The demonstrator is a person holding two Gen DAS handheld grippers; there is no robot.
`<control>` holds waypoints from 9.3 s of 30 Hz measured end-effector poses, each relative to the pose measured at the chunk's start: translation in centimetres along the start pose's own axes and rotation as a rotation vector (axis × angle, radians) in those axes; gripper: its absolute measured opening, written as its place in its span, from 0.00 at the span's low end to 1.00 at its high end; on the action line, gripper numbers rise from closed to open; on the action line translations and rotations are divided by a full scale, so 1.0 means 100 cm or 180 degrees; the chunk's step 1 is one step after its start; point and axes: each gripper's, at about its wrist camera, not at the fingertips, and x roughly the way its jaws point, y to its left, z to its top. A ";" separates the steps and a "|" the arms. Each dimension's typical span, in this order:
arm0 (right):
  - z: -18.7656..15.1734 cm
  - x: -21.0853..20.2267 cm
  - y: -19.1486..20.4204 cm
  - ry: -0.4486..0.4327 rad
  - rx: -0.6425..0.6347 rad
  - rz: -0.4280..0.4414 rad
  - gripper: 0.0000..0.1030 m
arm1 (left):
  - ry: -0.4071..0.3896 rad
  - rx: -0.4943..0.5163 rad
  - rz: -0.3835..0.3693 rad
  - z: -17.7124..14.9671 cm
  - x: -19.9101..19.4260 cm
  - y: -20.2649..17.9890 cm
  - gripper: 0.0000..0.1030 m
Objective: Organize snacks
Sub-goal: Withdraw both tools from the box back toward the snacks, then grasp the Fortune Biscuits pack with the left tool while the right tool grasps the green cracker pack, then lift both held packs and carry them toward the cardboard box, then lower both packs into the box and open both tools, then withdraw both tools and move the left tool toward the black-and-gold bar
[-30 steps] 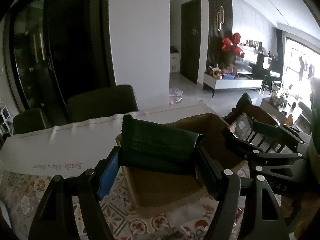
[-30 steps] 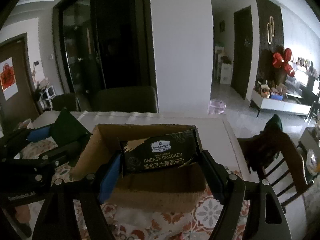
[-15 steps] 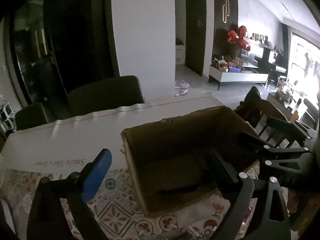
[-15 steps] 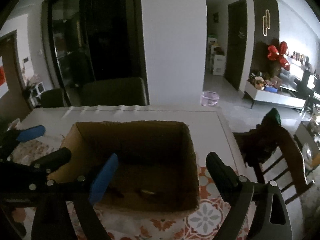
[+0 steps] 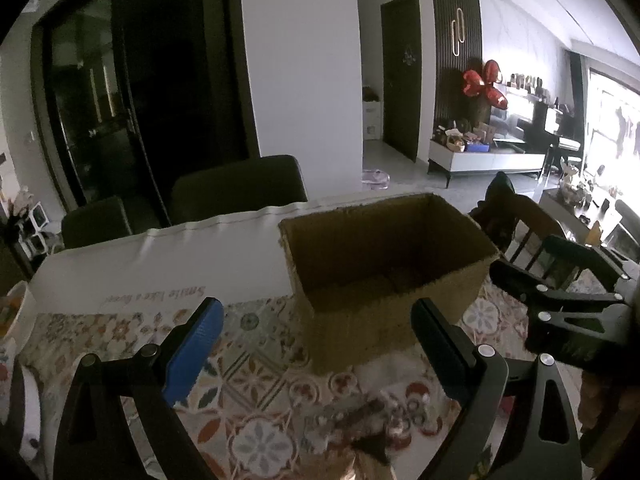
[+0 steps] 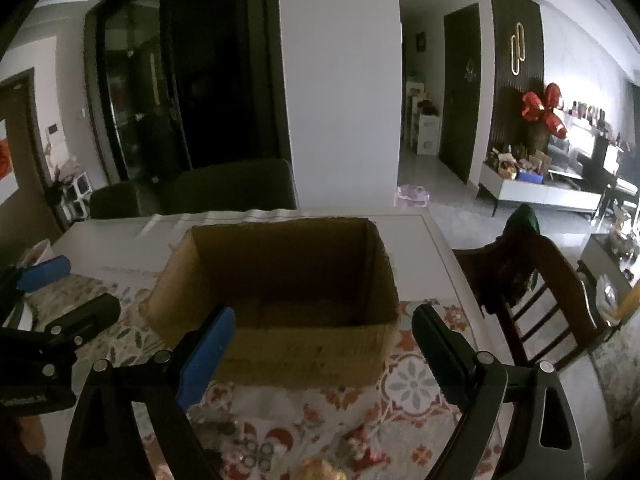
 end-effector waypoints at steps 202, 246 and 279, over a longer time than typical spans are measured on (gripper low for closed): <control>-0.082 -0.045 0.006 0.0187 0.0052 0.0536 0.51 | 0.0098 -0.0391 -0.0363 -0.060 -0.039 -0.025 0.50; 0.038 0.071 -0.023 0.0415 0.0094 0.0258 0.63 | 0.0603 -0.0282 -0.0389 0.048 0.083 -0.008 0.74; -0.071 -0.046 -0.022 0.0091 -0.0021 -0.0118 0.63 | 0.0357 -0.0268 -0.0178 -0.080 -0.033 -0.019 0.77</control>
